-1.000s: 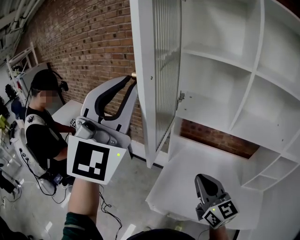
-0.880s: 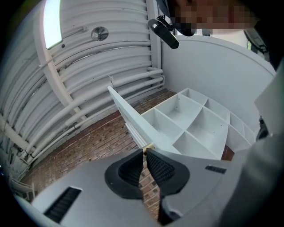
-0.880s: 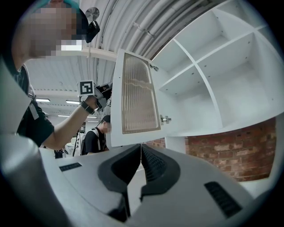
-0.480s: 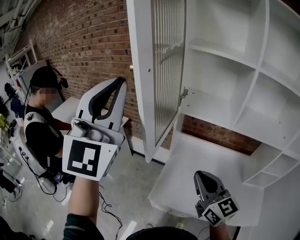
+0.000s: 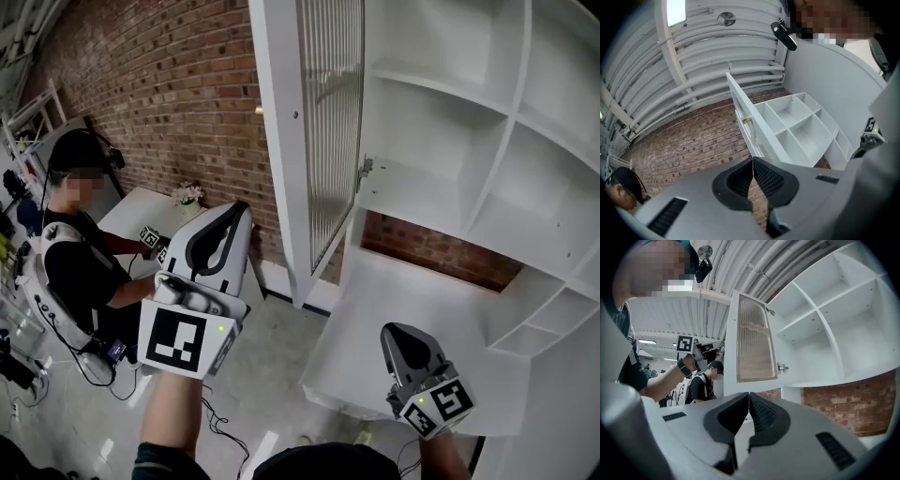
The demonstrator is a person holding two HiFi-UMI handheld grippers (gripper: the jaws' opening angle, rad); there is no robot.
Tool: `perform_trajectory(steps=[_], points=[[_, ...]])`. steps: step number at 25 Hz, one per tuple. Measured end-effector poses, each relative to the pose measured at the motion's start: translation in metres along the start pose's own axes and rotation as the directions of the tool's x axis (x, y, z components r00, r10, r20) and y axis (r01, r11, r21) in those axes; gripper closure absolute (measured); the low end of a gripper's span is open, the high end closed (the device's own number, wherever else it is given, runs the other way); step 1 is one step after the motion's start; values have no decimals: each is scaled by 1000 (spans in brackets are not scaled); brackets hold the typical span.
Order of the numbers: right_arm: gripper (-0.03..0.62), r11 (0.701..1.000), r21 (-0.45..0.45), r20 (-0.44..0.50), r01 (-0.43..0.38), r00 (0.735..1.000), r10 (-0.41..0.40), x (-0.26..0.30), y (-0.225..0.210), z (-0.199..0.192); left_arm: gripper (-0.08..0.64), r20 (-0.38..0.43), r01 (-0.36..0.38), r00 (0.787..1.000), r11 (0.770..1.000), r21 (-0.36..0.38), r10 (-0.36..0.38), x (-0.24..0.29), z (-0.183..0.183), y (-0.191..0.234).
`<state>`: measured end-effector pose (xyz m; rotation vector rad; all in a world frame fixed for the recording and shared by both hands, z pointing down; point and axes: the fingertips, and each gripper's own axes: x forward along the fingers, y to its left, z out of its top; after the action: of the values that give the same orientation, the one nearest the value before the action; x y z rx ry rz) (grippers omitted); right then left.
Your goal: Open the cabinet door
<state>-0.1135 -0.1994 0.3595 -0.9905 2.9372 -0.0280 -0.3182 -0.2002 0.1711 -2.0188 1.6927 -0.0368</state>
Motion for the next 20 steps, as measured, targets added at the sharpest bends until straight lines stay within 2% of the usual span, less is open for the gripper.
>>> perform_trajectory(steps=[2, 5, 11, 20], points=[[588, 1000, -2, 2, 5, 1000, -5, -1, 2, -1, 549, -37, 10, 999, 999, -38, -11, -10, -14, -8], [588, 1000, -6, 2, 12, 1000, -12, -2, 4, -3, 549, -40, 25, 999, 997, -74, -28, -22, -27, -20], [588, 999, -27, 1, 21, 1000, -21, -2, 12, -2, 549, -130, 40, 990, 988, -152, -60, -45, -60, -44], [588, 995, -87, 2, 45, 999, -45, -5, 25, 1, 549, -175, 29, 982, 967, -253, -75, -78, -95, -72]])
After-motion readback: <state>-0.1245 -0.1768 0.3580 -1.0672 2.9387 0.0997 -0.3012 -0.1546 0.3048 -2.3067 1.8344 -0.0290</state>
